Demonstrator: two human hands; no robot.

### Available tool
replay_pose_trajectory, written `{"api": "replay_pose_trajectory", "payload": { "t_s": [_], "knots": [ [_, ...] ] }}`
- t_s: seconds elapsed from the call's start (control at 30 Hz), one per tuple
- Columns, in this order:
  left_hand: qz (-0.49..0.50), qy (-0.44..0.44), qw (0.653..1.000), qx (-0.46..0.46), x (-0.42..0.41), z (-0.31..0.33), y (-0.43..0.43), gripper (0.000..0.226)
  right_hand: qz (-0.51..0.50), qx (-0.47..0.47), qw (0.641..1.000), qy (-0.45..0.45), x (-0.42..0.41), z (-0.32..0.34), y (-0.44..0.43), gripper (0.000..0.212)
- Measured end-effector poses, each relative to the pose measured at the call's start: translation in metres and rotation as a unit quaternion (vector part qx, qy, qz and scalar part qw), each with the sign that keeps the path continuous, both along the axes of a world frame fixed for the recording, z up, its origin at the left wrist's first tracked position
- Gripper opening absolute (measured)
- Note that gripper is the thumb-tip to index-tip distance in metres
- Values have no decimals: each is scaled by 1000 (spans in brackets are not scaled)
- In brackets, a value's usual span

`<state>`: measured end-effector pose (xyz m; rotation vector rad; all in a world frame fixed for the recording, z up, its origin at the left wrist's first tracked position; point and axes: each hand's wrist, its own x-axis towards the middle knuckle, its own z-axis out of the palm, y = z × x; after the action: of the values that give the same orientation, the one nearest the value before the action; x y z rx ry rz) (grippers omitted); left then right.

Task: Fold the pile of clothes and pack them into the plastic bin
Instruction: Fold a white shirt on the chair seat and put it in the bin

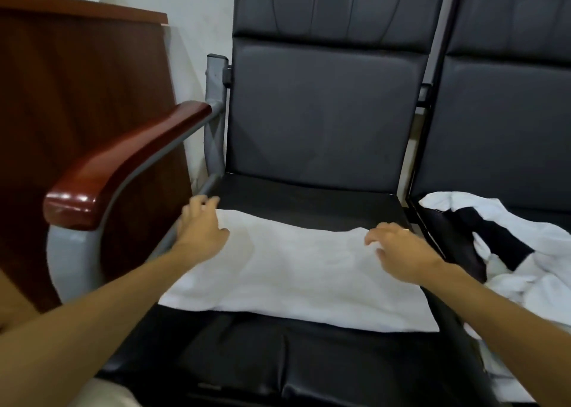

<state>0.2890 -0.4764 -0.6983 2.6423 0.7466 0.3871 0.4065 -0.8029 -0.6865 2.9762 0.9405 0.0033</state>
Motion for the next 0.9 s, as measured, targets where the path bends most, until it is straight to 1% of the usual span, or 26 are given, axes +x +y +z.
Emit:
{"api": "replay_pose_trajectory", "payload": {
  "t_s": [0.03, 0.07, 0.1, 0.13, 0.2, 0.23, 0.27, 0.3, 0.33, 0.37, 0.47, 0.53, 0.57, 0.6, 0.63, 0.67, 0.73, 0.77, 0.8, 0.87, 0.9],
  "knots": [
    [-42, 37, 998, 30, -9, 0, -10, 65, 22, 4, 999, 37, -10, -4, 2, 36],
    [-88, 76, 992, 44, -18, -1, -20, 64, 37, 1, 996, 76, -21, -9, 5, 41],
    [-133, 114, 983, 49, -28, -3, -29, 63, 44, -7, 993, 113, -31, -13, 6, 51],
    [-173, 152, 972, 52, -37, -6, -38, 63, 40, -26, 987, 153, -41, -17, 7, 66],
    [-231, 249, 939, 53, -55, -12, -47, 64, 31, -68, 976, 206, -58, -23, 7, 110],
    [-250, 291, 922, 56, -62, -15, -48, 63, 29, -87, 972, 218, -63, -26, 5, 117],
    [-261, 317, 910, 60, -68, -16, -47, 61, 28, -94, 969, 227, -67, -26, 4, 109],
    [-266, 326, 905, 62, -74, -16, -45, 59, 25, -86, 968, 236, -71, -24, 2, 95],
    [-270, 326, 904, 61, -79, -15, -44, 58, 25, -70, 966, 247, -75, -22, -1, 87],
    [-274, 323, 904, 56, -83, -13, -42, 57, 29, -54, 963, 263, -80, -19, -5, 84],
    [-288, 314, 904, 28, -98, -5, -42, 53, 31, -37, 954, 297, -95, -15, -15, 79],
    [-288, 284, 914, 0, -106, 2, -45, 47, 35, -28, 951, 306, -105, -13, -18, 76],
    [-281, 262, 923, -15, -109, 5, -46, 44, 37, -24, 950, 311, -108, -12, -18, 83],
    [-269, 239, 933, -25, -112, 7, -47, 42, 33, -15, 950, 311, -110, -11, -17, 95],
    [-255, 216, 942, -35, -114, 9, -46, 39, 31, -11, 953, 302, -112, -9, -16, 100],
    [-240, 194, 950, -46, -115, 9, -45, 35, 34, -8, 957, 289, -112, -10, -14, 92],
    [-199, 152, 966, -61, -116, 7, -37, 29, 44, -2, 967, 251, -111, -12, -10, 56],
    [-165, 130, 976, -58, -116, 6, -32, 28, 50, 2, 972, 229, -109, -12, -9, 44],
    [-121, 104, 986, -51, -114, 3, -26, 27, 50, 7, 976, 213, -107, -12, -6, 36],
    [-19, 57, 997, -52, -108, -1, -16, 30, 37, 23, 980, 195, -101, -12, -1, 29],
    [27, 51, 996, -61, -105, -3, -13, 39, 31, 29, 982, 183, -97, -13, 1, 27]
  ]
}}
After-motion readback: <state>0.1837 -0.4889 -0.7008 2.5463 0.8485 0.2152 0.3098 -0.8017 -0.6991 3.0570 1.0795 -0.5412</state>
